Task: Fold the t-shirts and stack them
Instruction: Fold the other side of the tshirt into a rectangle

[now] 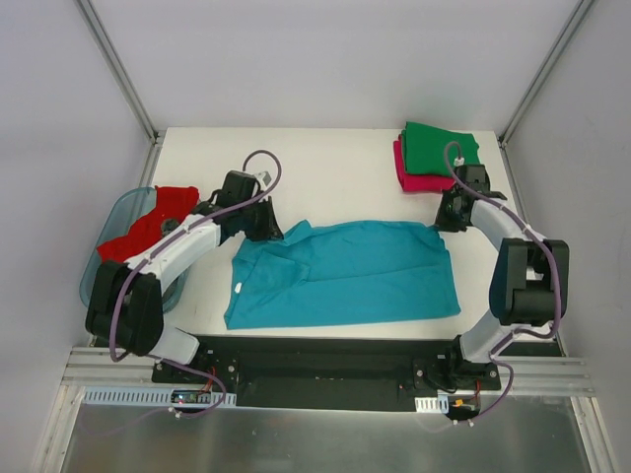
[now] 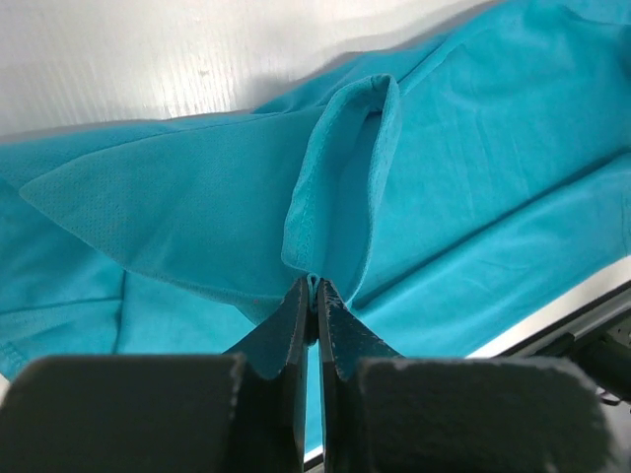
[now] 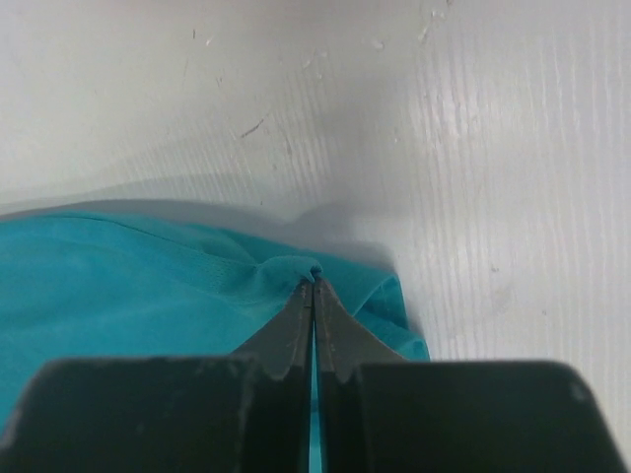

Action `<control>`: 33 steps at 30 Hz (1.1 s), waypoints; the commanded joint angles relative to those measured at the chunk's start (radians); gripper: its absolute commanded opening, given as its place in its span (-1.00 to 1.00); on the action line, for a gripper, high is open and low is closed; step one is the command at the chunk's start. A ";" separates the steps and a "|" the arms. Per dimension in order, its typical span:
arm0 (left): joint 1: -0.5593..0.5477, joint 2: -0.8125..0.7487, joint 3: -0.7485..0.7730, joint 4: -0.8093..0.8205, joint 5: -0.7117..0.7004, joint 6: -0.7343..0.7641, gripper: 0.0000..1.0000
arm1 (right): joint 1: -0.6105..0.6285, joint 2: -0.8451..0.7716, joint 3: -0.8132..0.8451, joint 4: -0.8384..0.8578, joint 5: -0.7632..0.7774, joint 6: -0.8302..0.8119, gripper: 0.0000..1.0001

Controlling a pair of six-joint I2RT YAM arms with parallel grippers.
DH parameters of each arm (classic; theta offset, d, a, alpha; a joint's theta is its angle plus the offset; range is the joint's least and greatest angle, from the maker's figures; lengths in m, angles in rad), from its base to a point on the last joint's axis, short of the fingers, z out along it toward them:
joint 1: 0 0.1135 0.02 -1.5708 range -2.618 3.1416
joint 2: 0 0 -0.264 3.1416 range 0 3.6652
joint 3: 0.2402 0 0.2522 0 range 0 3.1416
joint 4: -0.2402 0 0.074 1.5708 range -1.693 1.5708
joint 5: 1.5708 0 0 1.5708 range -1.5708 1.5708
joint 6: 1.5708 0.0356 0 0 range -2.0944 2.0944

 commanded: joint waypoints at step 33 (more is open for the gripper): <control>-0.058 -0.589 -0.424 -0.021 -0.040 -0.179 -1.00 | -0.005 -0.259 -0.172 0.074 0.102 -0.043 -0.99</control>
